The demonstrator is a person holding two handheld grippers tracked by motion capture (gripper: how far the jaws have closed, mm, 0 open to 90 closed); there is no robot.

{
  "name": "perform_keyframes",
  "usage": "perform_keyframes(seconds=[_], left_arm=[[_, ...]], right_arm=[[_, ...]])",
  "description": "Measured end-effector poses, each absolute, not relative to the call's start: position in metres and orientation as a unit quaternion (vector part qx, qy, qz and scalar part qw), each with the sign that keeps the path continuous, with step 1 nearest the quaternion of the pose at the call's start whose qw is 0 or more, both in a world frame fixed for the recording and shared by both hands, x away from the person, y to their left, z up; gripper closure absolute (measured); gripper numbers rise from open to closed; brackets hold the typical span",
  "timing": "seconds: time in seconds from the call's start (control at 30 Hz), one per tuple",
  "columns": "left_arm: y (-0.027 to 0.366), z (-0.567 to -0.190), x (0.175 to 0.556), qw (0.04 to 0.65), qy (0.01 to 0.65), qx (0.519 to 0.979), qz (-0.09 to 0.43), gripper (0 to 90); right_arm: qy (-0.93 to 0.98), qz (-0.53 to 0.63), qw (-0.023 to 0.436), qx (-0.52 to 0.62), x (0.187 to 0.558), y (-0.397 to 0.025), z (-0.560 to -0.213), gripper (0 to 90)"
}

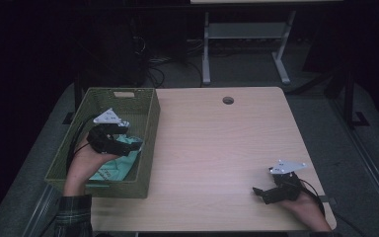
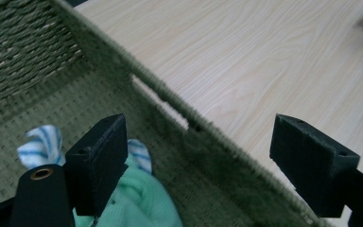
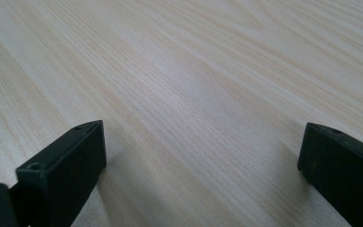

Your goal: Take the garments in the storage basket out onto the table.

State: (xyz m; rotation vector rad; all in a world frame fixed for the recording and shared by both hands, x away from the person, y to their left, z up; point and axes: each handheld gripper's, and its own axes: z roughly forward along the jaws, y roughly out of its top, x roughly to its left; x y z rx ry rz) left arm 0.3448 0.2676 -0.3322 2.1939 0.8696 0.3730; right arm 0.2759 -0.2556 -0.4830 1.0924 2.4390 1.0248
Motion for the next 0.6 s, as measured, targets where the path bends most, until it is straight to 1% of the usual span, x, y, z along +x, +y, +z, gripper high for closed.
perform_keyframes(seconds=[0.33,0.4,0.6], left_arm=[[0.287,-0.339,0.348,0.353,0.360,0.850,0.153,21.1],[0.291,-0.341,0.350,0.348,0.356,0.853,0.155,22.3],[0.302,-0.351,0.356,0.343,0.367,0.851,0.152,23.8]], right_arm=[[0.844,0.355,0.139,0.378,0.276,-0.256,-0.483,1.4],[0.844,0.355,0.139,0.378,0.276,-0.256,-0.483,1.4],[0.844,0.354,0.139,0.378,0.276,-0.256,-0.483,1.4]])
